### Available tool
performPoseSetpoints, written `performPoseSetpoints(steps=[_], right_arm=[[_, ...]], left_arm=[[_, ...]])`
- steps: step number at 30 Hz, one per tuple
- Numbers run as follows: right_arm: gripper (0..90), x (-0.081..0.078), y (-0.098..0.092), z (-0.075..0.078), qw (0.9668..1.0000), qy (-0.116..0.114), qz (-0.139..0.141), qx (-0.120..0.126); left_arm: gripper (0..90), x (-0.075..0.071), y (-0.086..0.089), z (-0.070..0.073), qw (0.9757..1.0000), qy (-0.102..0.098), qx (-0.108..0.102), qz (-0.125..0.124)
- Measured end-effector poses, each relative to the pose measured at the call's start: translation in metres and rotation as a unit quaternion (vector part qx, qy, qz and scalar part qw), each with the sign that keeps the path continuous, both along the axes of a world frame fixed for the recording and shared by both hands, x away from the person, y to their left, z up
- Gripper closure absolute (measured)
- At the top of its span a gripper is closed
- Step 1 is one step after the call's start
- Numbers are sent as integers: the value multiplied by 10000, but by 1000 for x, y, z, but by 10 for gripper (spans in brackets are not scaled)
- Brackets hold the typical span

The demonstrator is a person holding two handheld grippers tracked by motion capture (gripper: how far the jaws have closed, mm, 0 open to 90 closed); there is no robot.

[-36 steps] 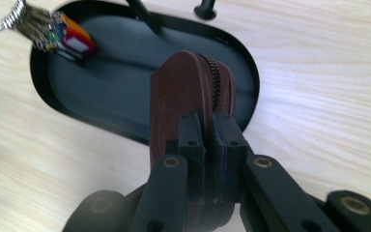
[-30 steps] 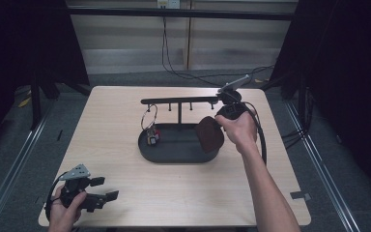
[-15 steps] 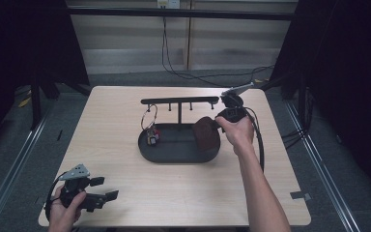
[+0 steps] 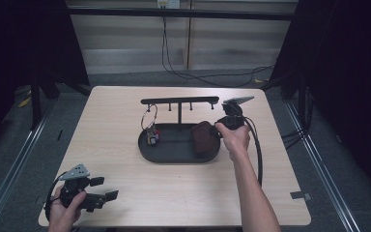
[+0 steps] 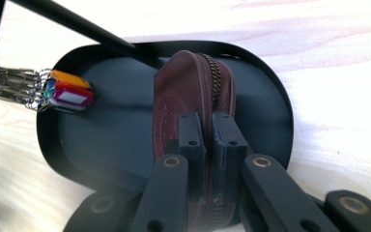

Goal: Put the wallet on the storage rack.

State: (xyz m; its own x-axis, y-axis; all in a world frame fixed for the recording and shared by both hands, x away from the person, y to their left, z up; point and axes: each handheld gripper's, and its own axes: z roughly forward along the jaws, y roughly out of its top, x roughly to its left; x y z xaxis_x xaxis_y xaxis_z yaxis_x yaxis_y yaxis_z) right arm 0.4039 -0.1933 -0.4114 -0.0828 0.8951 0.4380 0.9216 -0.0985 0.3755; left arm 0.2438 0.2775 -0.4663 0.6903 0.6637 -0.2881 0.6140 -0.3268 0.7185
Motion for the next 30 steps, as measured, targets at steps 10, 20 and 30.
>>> performPoseSetpoints(steps=[10,20,30], right_arm=[[832,-1,-2,-27,9994,45,-55,346],[795,-2,-7,-39,9999,-9,-75,81],[665,-4,-8,-40,9998,-115,42,-138]], left_arm=[[164,-1,-1,0,10000,9,-8,19],[164,-1,-1,0,10000,12,-3,10],[164,1,0,-1,10000,24,15,7]])
